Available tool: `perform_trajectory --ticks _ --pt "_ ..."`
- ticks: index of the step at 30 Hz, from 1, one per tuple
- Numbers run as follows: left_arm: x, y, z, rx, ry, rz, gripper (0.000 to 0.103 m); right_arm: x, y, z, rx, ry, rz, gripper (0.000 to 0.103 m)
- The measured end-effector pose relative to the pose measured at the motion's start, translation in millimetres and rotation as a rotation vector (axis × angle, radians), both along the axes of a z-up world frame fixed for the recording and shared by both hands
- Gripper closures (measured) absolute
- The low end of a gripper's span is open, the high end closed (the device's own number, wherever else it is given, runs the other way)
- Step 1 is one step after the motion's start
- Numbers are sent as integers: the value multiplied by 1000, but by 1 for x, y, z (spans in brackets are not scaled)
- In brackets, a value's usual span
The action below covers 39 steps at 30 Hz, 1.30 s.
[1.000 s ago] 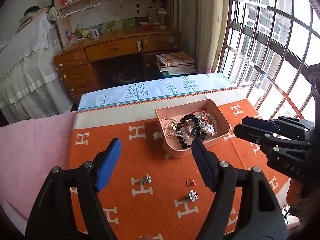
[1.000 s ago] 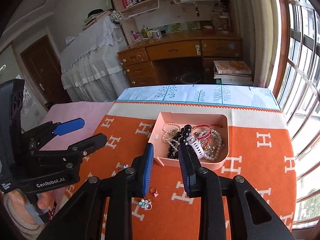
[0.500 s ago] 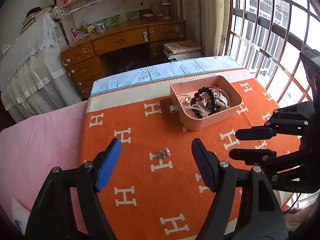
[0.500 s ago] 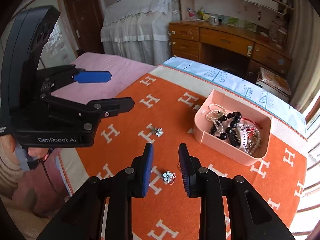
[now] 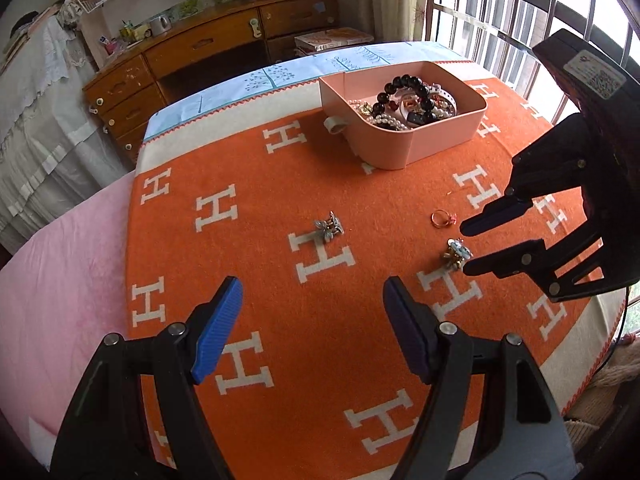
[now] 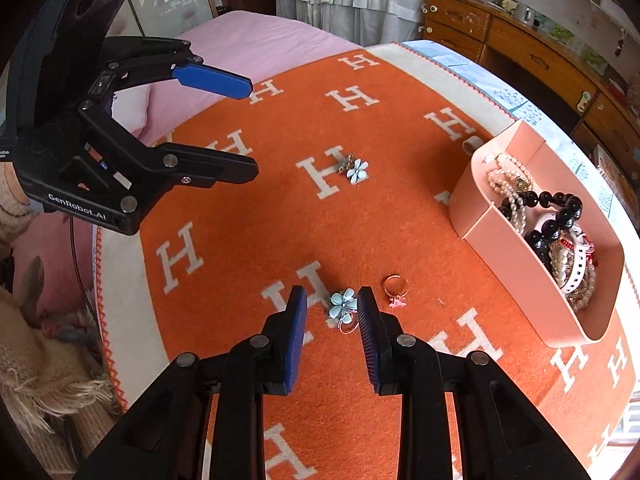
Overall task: Organize jewelry
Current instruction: 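Move the right tool to the blue flower clip and grasp it, then grasp the silver butterfly clip with the left tool while the right tool holds the flower clip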
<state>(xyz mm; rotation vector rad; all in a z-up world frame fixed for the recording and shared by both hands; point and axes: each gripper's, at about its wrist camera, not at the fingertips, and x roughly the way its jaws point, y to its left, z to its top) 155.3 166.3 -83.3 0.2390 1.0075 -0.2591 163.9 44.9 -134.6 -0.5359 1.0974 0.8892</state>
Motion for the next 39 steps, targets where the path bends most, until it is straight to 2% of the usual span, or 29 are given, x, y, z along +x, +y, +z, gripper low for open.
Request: perform_trajectory --ticks 6,14,19,24,28,30,34,39 --pt "13 2 -15 -6 26 -20 33 9 3 -22 -22 2 51 77" --pt "34 2 -30 -8 61 -19 33 10 12 -33 -50 -34 133 77" --pt "48 4 -34 -8 62 -12 33 16 7 -34 -34 -27 123 82" --pt "59 2 -37 1 45 -21 33 29 -6 -34 19 -8 51 85" --pt "68 -2 -43 6 49 -31 33 44 -32 -15 169 54 -96 85" --pt "72 -4 -47 6 54 -35 36 53 -44 -8 245 72 -172 85" --pt "80 -11 -54 11 61 -45 53 62 -62 2 343 81 -283 84" --pt "84 -18 -56 35 32 -82 58 65 -73 1 397 98 -344 85"
